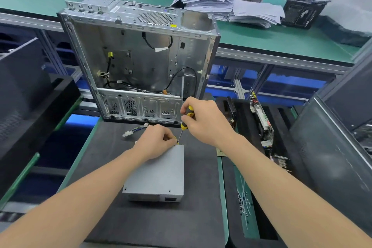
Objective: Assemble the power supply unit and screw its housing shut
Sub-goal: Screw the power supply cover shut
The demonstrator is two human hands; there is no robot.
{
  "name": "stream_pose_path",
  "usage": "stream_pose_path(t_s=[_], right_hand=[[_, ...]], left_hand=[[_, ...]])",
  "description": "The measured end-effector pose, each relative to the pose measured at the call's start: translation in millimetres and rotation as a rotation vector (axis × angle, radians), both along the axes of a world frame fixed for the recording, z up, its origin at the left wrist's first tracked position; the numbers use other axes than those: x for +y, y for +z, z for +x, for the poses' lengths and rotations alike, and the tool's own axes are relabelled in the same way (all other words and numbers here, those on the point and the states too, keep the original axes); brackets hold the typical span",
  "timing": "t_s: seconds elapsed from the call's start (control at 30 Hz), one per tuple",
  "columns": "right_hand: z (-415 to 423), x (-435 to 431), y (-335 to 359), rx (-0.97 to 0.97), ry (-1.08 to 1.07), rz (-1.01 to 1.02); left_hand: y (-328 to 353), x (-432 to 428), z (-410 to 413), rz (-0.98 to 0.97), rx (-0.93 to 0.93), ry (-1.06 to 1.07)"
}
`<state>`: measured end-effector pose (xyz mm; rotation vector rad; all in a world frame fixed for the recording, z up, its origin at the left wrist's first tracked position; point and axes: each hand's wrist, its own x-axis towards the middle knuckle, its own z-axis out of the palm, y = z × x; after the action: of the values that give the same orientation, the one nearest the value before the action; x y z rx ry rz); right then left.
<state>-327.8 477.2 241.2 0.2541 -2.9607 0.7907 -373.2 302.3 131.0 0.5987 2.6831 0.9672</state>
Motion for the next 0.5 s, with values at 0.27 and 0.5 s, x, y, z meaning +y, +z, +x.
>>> stream_pose_path(t_s=[0.27, 0.5], right_hand=[[-4.1, -5.7, 0.9, -0.004, 0.015, -0.001], [-4.9, -8.8, -3.6, -0.027, 0.013, 0.009]], left_hand=[[4.5, -19.9, -7.3, 0.017, -0.043, -0.126], [6.1, -17.7, -11.6, 0.043, -0.13, -0.081]])
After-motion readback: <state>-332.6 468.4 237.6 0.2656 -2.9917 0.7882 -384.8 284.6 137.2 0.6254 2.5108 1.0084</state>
